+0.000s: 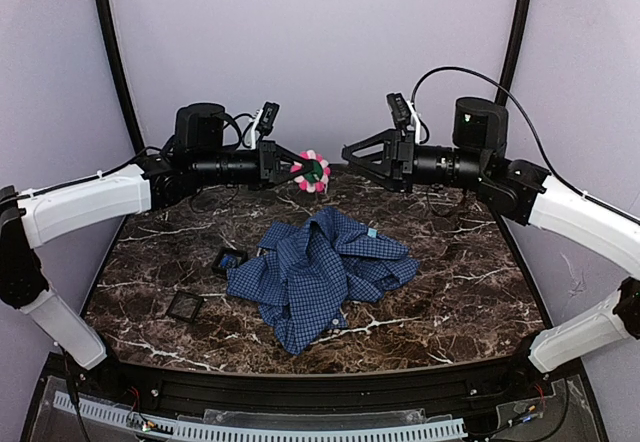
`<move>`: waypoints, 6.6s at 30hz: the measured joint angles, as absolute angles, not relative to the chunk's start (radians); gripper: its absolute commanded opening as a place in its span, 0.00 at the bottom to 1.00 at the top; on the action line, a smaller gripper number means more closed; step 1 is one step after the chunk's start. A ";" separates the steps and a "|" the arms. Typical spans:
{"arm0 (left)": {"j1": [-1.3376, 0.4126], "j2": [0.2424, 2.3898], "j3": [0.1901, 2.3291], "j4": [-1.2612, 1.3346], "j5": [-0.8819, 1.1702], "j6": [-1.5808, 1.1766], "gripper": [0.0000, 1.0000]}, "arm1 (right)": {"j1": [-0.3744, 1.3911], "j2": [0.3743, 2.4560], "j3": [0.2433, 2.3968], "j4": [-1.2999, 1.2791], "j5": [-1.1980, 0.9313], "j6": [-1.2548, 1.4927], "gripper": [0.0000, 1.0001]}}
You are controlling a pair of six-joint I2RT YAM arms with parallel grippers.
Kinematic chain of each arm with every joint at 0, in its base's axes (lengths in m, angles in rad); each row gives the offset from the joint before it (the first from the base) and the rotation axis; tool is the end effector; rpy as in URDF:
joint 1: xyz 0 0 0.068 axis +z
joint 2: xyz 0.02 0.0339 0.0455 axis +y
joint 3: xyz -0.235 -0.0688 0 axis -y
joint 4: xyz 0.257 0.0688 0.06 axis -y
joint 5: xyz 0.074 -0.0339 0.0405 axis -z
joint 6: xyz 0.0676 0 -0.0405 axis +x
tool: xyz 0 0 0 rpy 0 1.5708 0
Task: Remove the brooch from the garment
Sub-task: Close the brooch.
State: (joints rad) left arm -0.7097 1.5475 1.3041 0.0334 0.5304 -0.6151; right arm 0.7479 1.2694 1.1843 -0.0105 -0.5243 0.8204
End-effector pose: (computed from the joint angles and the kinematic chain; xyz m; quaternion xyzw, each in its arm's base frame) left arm 0.2871 -0.2917 0.3171 0.2002 0.7415 -0.5340 0.3534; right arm 0.2287 0.2583 0.3632 -0.1483 0.7206 0.5945 0.3244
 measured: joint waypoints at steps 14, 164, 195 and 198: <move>-0.744 1.536 1.188 0.095 0.543 -0.697 0.01 | 0.794 1.351 1.064 0.115 -0.584 1.039 0.34; -0.846 1.351 1.103 -0.010 0.330 -0.443 0.83 | 0.720 1.397 1.105 0.193 -0.659 1.016 0.00; -0.892 1.442 1.132 0.063 0.308 -0.423 0.84 | 0.720 1.384 1.105 0.253 -0.696 1.035 0.00; -0.892 1.441 1.133 0.073 0.314 -0.431 0.83 | 0.720 1.390 1.105 0.258 -0.706 1.035 0.00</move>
State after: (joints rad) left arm -0.8925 1.4406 1.1328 0.0734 0.3141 -0.4309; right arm 0.7197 1.3903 1.1046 0.2581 -0.7059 1.0351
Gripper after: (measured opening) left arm 0.842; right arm 0.061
